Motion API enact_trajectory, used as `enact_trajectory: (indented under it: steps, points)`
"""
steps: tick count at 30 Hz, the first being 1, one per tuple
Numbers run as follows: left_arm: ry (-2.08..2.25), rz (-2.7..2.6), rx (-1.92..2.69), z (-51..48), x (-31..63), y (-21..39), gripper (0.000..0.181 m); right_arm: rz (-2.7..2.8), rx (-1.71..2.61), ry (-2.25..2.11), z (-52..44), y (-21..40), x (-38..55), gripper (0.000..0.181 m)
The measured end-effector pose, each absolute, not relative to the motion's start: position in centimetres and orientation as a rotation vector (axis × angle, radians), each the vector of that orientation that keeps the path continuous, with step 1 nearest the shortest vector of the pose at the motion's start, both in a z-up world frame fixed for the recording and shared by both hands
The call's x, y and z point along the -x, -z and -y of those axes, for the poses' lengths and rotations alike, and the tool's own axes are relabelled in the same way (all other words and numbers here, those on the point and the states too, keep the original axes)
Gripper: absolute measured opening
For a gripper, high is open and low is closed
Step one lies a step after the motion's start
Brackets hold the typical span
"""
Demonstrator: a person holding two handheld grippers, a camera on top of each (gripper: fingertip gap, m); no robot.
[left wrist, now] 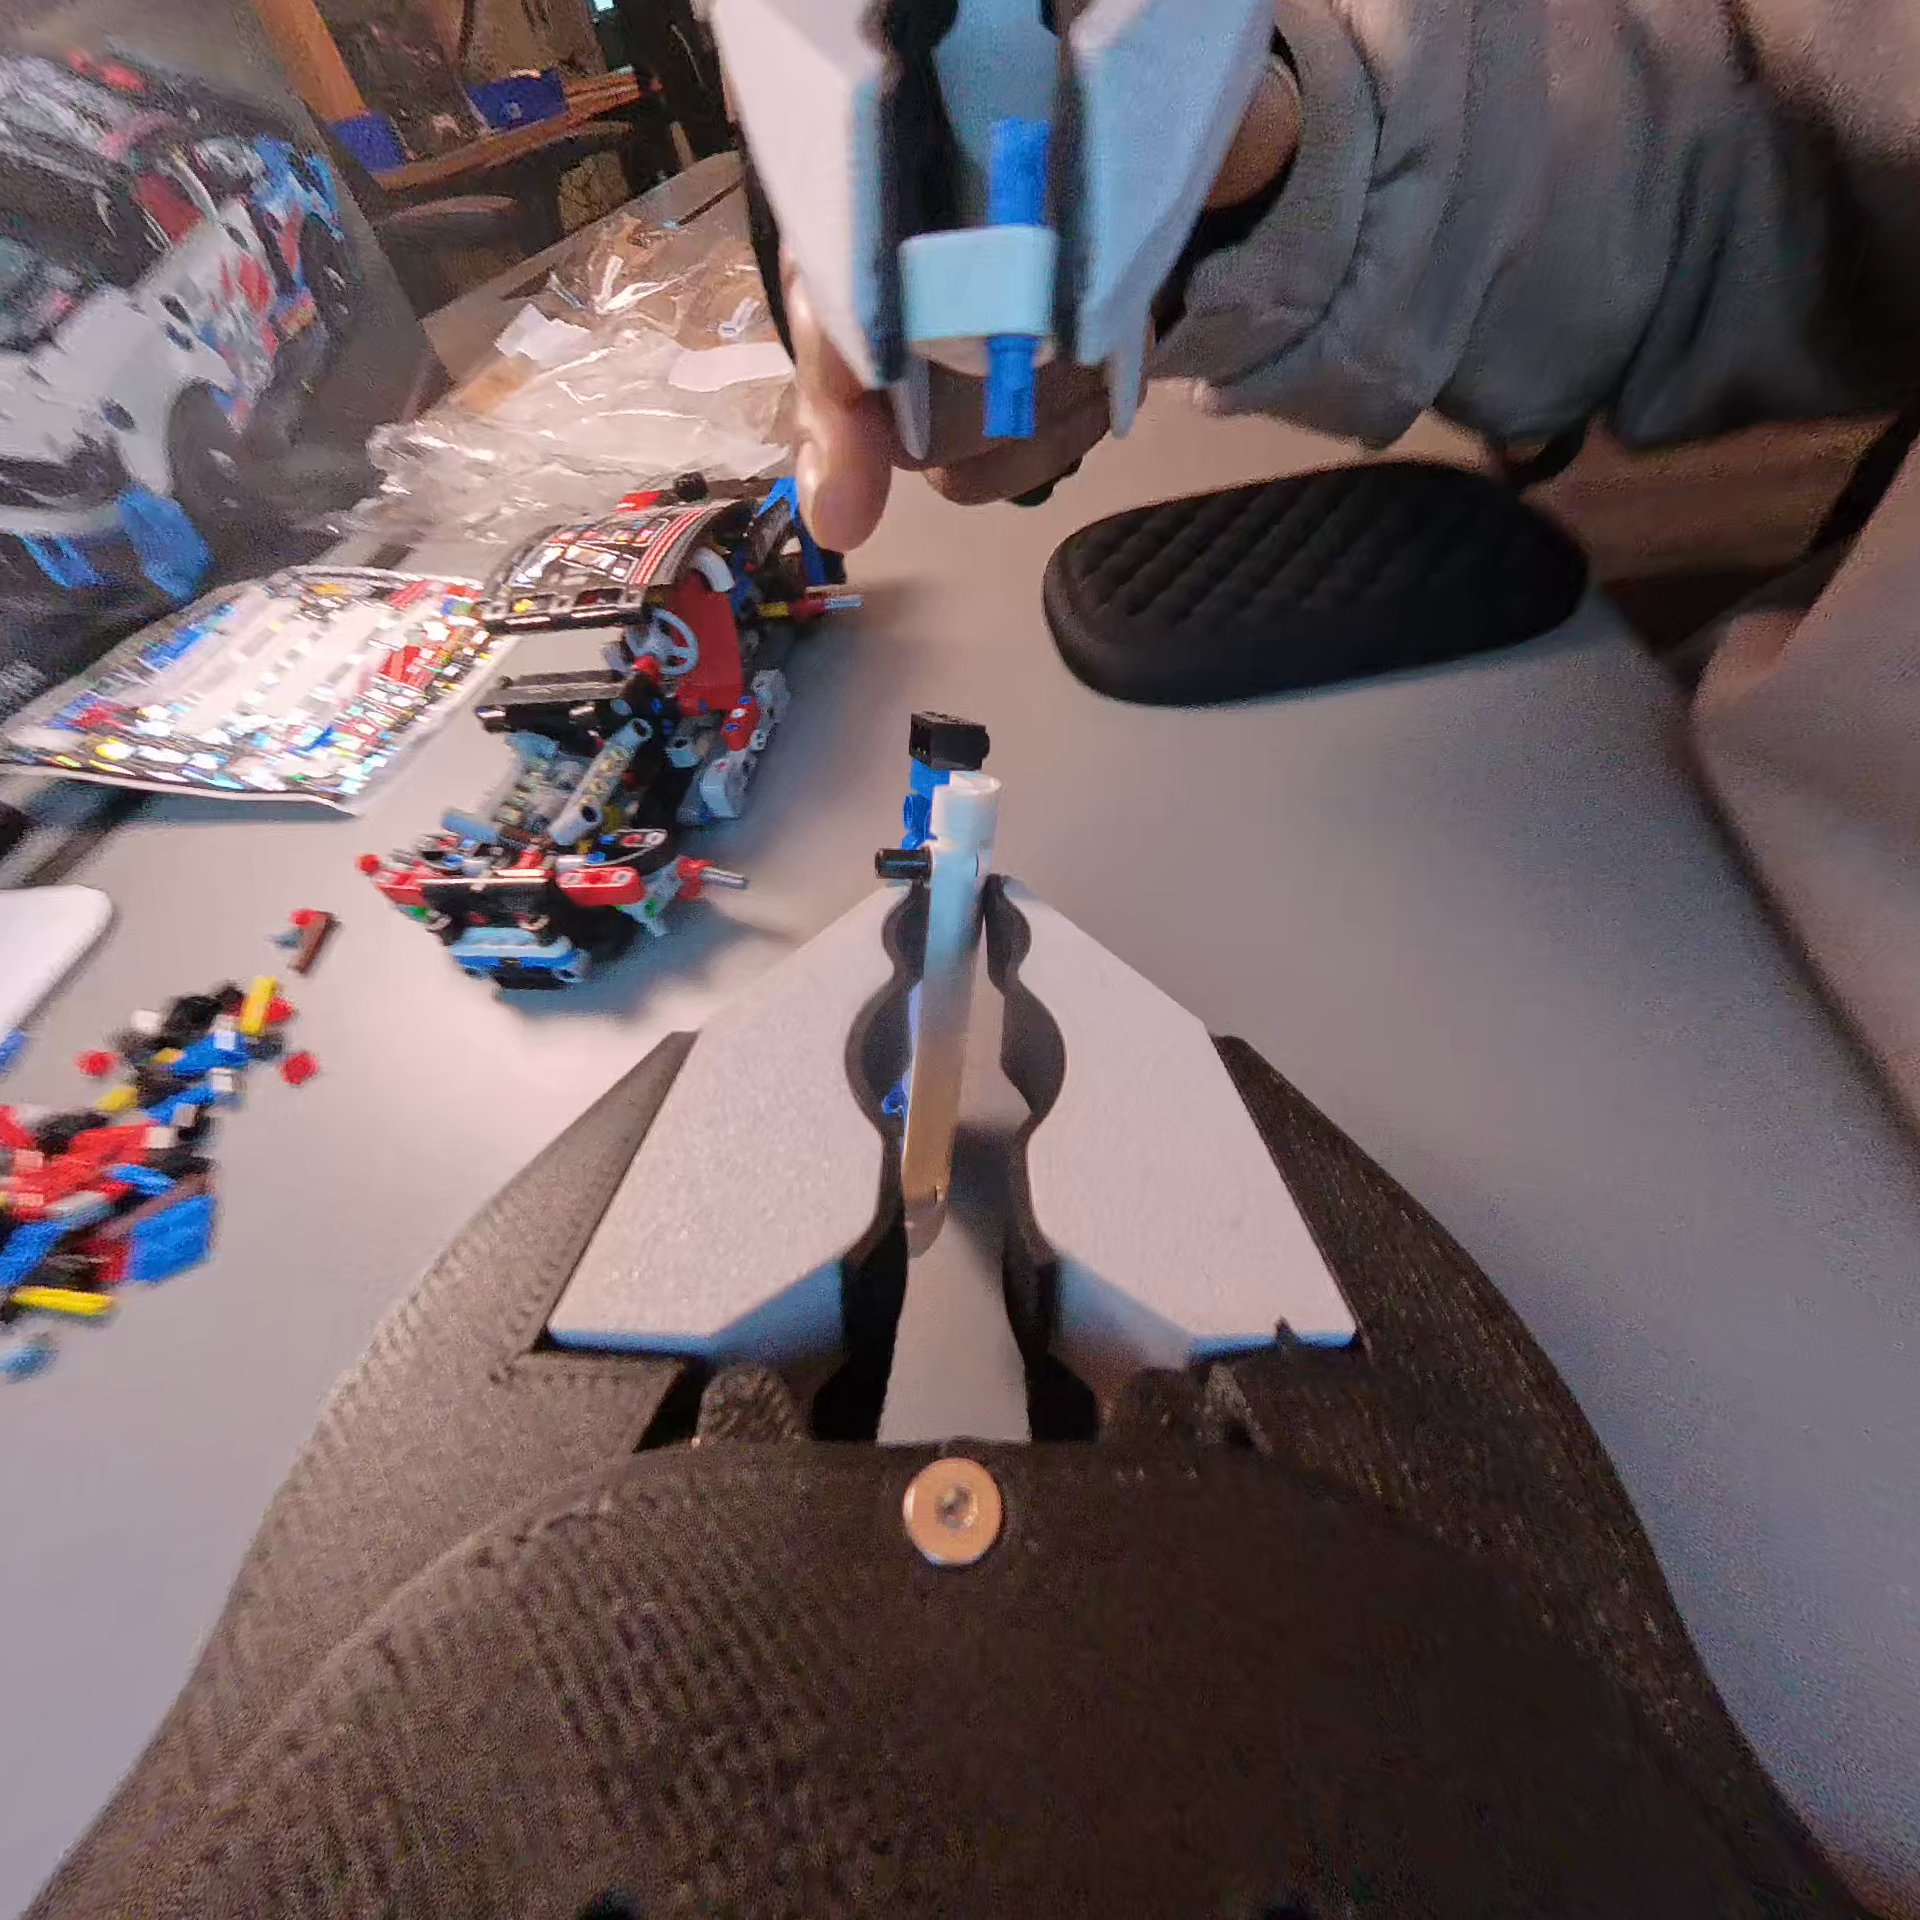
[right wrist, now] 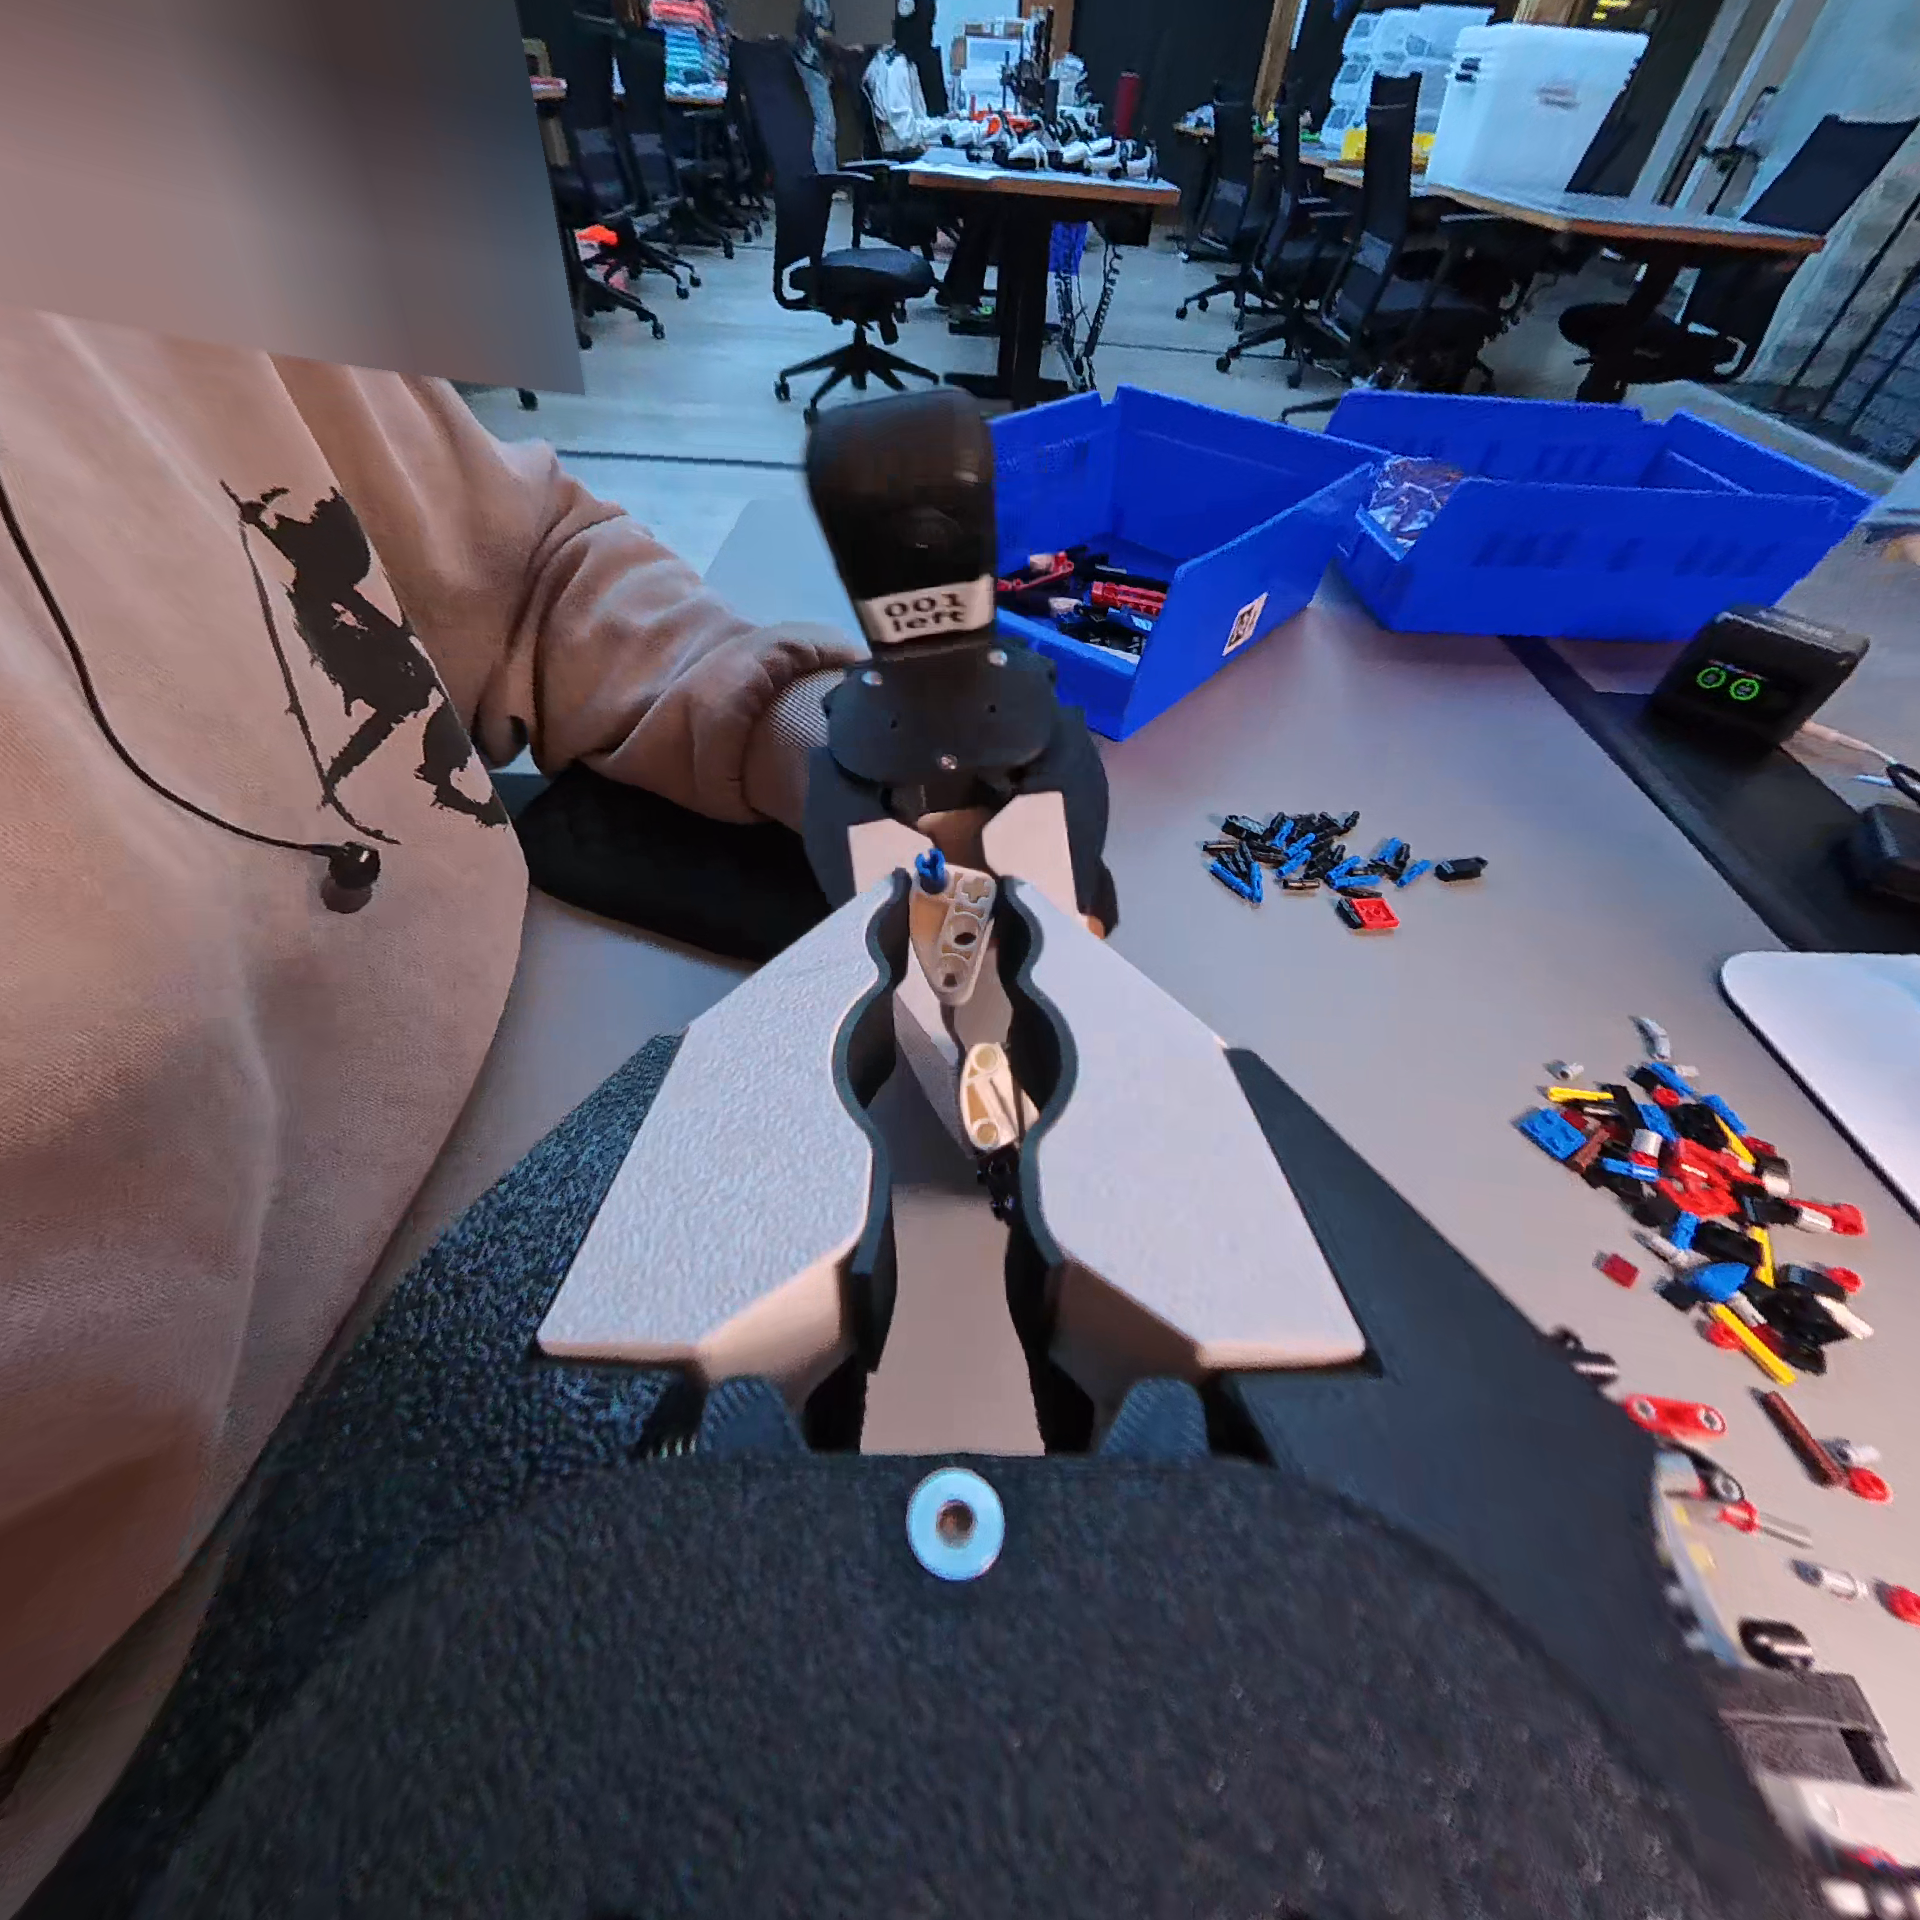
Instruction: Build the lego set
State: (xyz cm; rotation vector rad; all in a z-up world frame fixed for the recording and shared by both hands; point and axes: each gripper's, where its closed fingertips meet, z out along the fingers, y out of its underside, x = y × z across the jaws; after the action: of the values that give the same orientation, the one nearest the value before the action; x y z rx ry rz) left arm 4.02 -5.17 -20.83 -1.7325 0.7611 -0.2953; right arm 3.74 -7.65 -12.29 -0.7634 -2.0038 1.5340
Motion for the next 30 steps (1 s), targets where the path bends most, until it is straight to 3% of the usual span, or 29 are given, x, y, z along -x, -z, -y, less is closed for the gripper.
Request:
enact_trajectory:
  steps: [5, 8, 13, 16, 23, 30]
  points:
    - [-0.235, -1.069, 1.754, 4.2, -2.7, 24.3, 0.013, 1.912, 0.840, -1.603, 6.4, 13.9, -4.3, 0.014]
    - [-0.111, -1.021, 1.775, 4.5, -3.1, 23.8, 0.036, 1.827, 0.849, -1.682, 6.1, 13.7, -4.4, 0.014]
    - [0.327, -0.686, 1.626, 5.8, -4.4, 16.8, 0.030, 1.658, 0.868, -1.845, 5.6, 12.3, -4.7, 0.014]
    - [0.282, -0.606, 1.532, 5.7, -4.9, 13.4, 0.019, 1.605, 0.896, -1.918, 5.8, 11.9, -4.5, 0.014]
    - [0.117, -0.663, 1.507, 5.7, -5.3, 12.5, 0.003, 1.557, 0.943, -1.979, 6.3, 11.9, -4.2, 0.014]
    - [0.081, -0.647, 1.586, 5.5, -4.5, 13.4, 0.002, 1.542, 0.979, -1.861, 6.2, 12.8, -3.3, 0.014]
